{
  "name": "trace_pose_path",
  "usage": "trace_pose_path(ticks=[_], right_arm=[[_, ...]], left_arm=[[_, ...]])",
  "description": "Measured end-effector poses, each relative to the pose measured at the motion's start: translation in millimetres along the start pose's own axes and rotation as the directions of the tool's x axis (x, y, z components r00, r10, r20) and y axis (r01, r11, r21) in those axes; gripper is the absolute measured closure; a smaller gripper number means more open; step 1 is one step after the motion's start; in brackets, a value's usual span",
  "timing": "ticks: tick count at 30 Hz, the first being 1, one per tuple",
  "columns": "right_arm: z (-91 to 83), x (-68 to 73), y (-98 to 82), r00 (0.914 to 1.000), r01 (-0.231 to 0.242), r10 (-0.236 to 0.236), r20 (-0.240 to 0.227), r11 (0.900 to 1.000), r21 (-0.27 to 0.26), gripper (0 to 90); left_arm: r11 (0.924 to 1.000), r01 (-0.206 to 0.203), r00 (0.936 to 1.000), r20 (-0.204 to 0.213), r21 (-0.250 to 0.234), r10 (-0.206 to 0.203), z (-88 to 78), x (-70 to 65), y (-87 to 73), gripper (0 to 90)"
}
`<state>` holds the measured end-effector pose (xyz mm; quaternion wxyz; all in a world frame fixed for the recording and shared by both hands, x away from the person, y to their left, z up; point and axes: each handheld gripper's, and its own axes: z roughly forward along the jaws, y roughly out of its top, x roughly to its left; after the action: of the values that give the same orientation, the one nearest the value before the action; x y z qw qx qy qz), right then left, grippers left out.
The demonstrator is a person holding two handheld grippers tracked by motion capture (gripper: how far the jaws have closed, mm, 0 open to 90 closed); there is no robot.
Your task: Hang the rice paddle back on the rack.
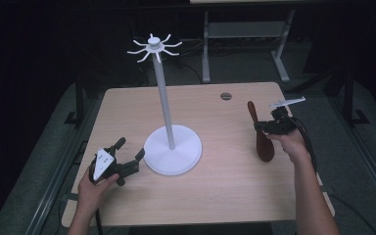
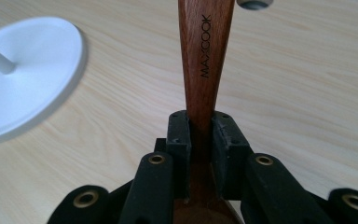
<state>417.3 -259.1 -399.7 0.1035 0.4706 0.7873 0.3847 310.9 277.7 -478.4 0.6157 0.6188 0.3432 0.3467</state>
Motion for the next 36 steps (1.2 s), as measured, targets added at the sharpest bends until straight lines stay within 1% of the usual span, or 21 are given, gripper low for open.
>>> trace_pose_path(ticks=[3, 9, 12, 13, 14, 16, 20, 22, 25, 27, 31, 36], right_arm=[[-3.8, 5.2, -4.0, 0.9999, 0.014, -0.014, -0.006, 0.999, -0.042, 78.1], [-6.8, 14.2, -10.9, 0.9993, 0.028, -0.03, -0.022, 0.996, -0.082, 78.1], [-7.5, 18.2, -11.5, 0.9984, 0.041, -0.045, -0.035, 0.994, -0.098, 78.1], [-8.6, 20.4, -10.8, 0.9977, 0.055, -0.059, -0.033, 0.993, -0.108, 78.2], [-9.3, 21.9, -10.3, 0.9975, 0.057, -0.062, -0.034, 0.991, -0.118, 78.1], [-11.5, 25.9, -8.7, 0.9957, 0.063, -0.072, -0.059, 0.988, -0.14, 78.1], [-13.5, 35.2, -4.5, 0.9914, 0.096, -0.109, -0.072, 0.982, -0.162, 78.1], [-14.5, 41.1, -2.0, 0.989, 0.1, -0.116, -0.091, 0.98, -0.171, 78.1], [-15.5, 47.3, 1.7, 0.9853, 0.113, -0.134, -0.106, 0.977, -0.181, 78.1], [-17.4, 51.9, 4.7, 0.9831, 0.121, -0.144, -0.113, 0.974, -0.194, 78.1], [-22.8, 61.7, 11.3, 0.9764, 0.128, -0.162, -0.143, 0.967, -0.221, 78.1], [-29.6, 74.3, 19.8, 0.9686, 0.154, -0.194, -0.156, 0.96, -0.234, 78.1]], left_arm=[[1.0, 0.0, 1.0, 0.0, 0.0, 0.0, 0.0, 0.0, 0.0, 12.9], [1.0, 0.0, 1.0, 0.0, 0.0, 0.0, 0.0, 0.0, 0.0, 12.9], [1.0, 0.0, 1.0, 0.0, 0.0, 0.0, 0.0, 0.0, 0.0, 12.9], [1.0, 0.0, 1.0, 0.0, 0.0, 0.0, -0.1, 0.1, 0.0, 12.9], [1.0, 0.0, 1.0, 0.0, 0.0, 0.0, 0.0, 0.0, 0.0, 12.9], [1.0, 0.0, 1.0, 0.0, 0.001, 0.0, 0.0, 0.0, 0.0, 12.9], [1.0, 0.0, 1.0, 0.0, 0.0, 0.0, 0.0, 0.0, 0.0, 12.9], [1.0, 0.0, 1.0, 0.0, 0.0, 0.0, 0.0, 0.0, 0.0, 12.9], [1.0, 0.0, 1.0, 0.0, 0.001, 0.0, -0.1, 0.0, 0.0, 12.9], [1.0, 0.0, 1.0, 0.0, 0.001, 0.0, 0.0, 0.0, 0.0, 12.9], [1.0, 0.001, 1.0, -0.001, 0.0, -0.001, 0.0, -0.1, 0.0, 12.9], [1.0, 0.0, 1.0, 0.0, 0.0, 0.0, 0.0, 0.0, 0.0, 12.9]])
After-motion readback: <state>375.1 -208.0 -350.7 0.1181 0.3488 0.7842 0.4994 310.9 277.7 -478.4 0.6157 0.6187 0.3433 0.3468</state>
